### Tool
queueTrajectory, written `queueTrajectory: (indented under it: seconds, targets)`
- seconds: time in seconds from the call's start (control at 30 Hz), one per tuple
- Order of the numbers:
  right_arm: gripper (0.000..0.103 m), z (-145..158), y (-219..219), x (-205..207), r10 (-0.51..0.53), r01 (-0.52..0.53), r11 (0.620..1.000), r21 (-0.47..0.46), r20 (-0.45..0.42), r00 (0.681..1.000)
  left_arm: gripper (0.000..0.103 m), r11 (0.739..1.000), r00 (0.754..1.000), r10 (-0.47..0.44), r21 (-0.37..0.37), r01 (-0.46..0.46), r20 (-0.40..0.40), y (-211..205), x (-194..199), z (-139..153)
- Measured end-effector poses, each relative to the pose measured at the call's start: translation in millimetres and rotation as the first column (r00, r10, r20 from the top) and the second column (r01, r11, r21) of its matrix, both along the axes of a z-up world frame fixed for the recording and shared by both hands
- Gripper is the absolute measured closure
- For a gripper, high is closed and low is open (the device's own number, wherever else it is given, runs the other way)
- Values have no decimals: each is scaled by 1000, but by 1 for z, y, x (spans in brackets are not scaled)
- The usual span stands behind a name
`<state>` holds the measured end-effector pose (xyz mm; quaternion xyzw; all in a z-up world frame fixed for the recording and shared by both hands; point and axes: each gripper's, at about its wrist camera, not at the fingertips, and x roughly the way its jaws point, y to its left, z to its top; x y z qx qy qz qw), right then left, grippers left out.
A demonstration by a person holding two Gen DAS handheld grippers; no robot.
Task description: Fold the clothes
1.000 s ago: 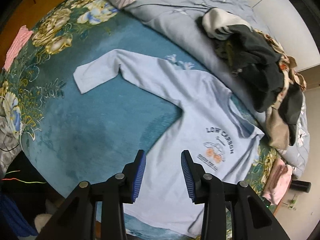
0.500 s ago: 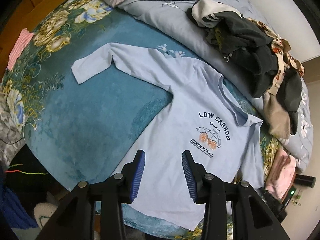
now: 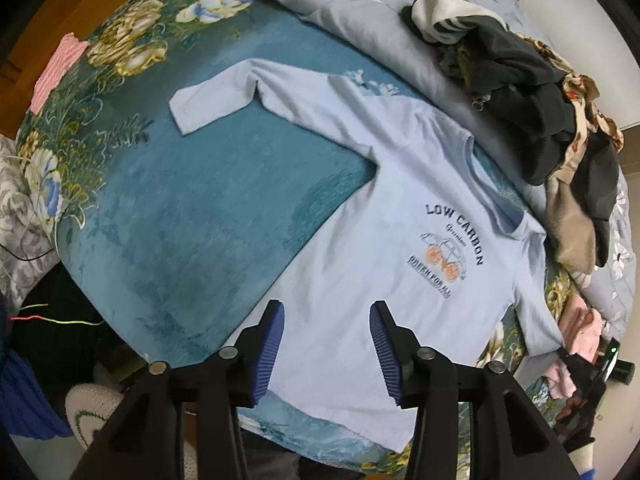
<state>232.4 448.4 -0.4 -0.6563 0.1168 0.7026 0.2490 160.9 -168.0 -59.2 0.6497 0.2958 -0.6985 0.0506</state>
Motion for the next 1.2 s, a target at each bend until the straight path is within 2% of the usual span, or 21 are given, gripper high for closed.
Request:
queueTrajectory:
  seconds: [0.13,0.2,0.27,0.33,0.4,0.47,0.57,0.63,0.7,0.93,1.07,1.2]
  targets:
    - [98,9,-10,3,-5,5,1000,-7,-28,1000,50,999,999,-32,5,32,19,-3,7,-16]
    - [85,16,-21,9,-12,12,1000,-2,-52,999,49,997,997,-72,3,72,24,-3,10,-25]
    - [60,28,-33,19,-18,20,1000,15,-88,996,49,993,993,-117,-1,117,13,-2,11,-36]
    - [59,38,-47,39,-33,34,999,7,-138,990,49,985,985,-173,-2,173,-6,0,12,-47]
    - [59,37,-63,58,-57,50,997,-50,-162,985,49,971,970,-241,-2,241,-19,4,14,-62]
    - [59,22,-87,80,-78,51,983,-175,-150,986,49,951,951,-309,-4,309,-16,7,16,-77]
    - [59,-16,-138,113,-77,54,945,-323,-60,995,48,925,926,-379,14,379,5,8,21,-102]
    - [59,-35,-170,132,-48,42,922,-385,-6,999,47,914,914,-406,41,404,28,7,25,-118]
    - [59,-47,-184,143,-52,61,914,-400,34,998,47,898,899,-435,84,431,42,4,31,-133]
    - [59,-84,-223,174,-71,130,894,-428,151,986,47,867,867,-490,152,475,85,-3,51,-173]
    - [59,-93,-230,176,-73,141,897,-420,173,982,48,860,859,-502,165,483,99,0,58,-183]
    - [61,-100,-236,176,-70,144,900,-411,190,979,49,849,848,-524,125,513,83,7,66,-182]
